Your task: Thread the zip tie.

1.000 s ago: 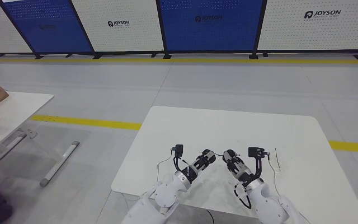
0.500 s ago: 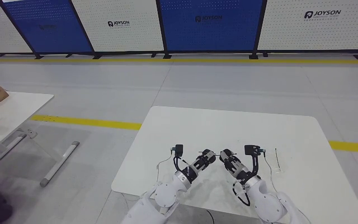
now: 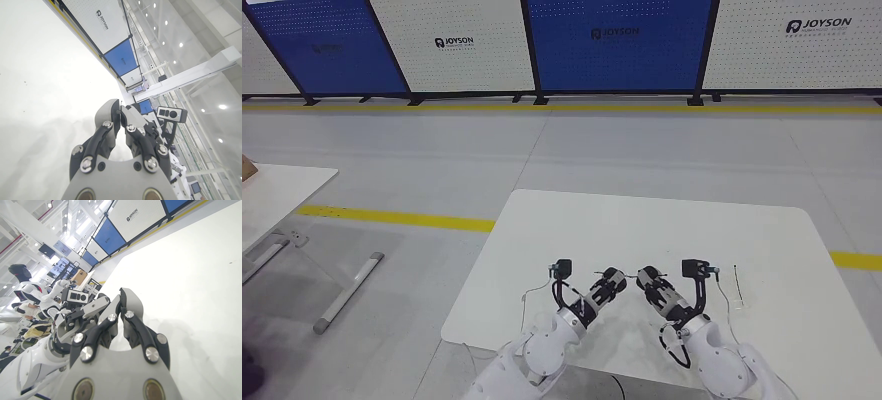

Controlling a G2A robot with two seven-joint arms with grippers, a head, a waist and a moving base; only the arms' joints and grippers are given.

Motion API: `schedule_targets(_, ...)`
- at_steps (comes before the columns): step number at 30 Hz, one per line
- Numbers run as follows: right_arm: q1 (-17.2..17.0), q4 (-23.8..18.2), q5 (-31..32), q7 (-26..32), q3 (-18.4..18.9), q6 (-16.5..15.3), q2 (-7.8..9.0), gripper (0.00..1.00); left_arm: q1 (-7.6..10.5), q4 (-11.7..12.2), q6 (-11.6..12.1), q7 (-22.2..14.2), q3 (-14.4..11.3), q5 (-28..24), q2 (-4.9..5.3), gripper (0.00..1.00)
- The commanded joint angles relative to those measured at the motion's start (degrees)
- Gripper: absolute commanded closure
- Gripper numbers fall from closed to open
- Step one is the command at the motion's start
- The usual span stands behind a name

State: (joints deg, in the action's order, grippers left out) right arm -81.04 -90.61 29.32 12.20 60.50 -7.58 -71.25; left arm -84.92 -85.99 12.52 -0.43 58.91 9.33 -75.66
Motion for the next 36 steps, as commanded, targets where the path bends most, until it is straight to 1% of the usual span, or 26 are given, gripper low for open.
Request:
schedule_targets(1,-0.03,0.0,0.07,-0.02,0.07,-0.09,-0.02,1.0,-0.06,-0.06,-0.09,-0.02,-0.02,0.15,0.04,0.73)
schedule_targets(3,-0.04,-0.01,0.3,-0.01,0.11,-0.12,-0.05,1.0,-0.06,-0.11,-0.18,-0.08,-0.04,0.22,0.07,0.68)
schedule_targets(4,-0.05,-0.02,0.39,-0.01,0.12,-0.12,-0.06,1.0,-0.05,-0.14,-0.18,-0.13,-0.07,0.18,0.07,0.67)
schedule_targets(8,-0.11,-0.12,0.69,-0.03,0.17,-0.22,-0.11,1.0,0.07,-0.22,-0.26,-0.2,-0.25,0.1,0.08,0.68)
schedule_targets(12,-0.28,-0.42,1.14,0.12,0.2,-0.49,-0.13,1.0,0.39,0.0,-0.52,-0.19,-0.51,0.03,0.04,0.76)
schedule_targets(14,-0.36,-0.58,1.3,0.18,0.23,-0.65,-0.15,1.0,0.76,0.34,-0.85,-0.15,-0.63,-0.24,-0.01,0.87)
schedule_targets(15,-0.4,-0.62,1.33,0.2,0.26,-0.7,-0.15,1.0,0.89,0.48,-0.92,-0.08,-0.71,-0.33,-0.04,0.9)
schedule_targets(16,-0.42,-0.66,1.37,0.23,0.28,-0.75,-0.16,1.0,0.99,0.58,-0.96,-0.04,-0.79,-0.48,-0.07,0.98)
schedule_targets(17,-0.43,-0.7,1.42,0.28,0.31,-0.81,-0.17,1.0,1.12,0.73,-1.0,0.01,-0.85,-0.59,-0.09,1.0)
schedule_targets(23,-0.33,-0.91,1.52,0.59,0.49,-0.83,-0.24,1.0,1.33,0.89,-0.84,0.16,-1.03,-0.56,-0.1,1.0)
schedule_targets(31,0.05,-0.94,1.94,1.46,0.42,-0.68,-0.35,1.0,0.72,-0.09,0.02,-0.25,-1.01,-0.15,0.1,1.0)
schedule_targets(36,0.25,-0.83,2.16,2.12,0.39,-0.72,-0.4,1.0,0.49,-0.4,0.16,-0.36,-0.93,-0.03,0.21,1.0)
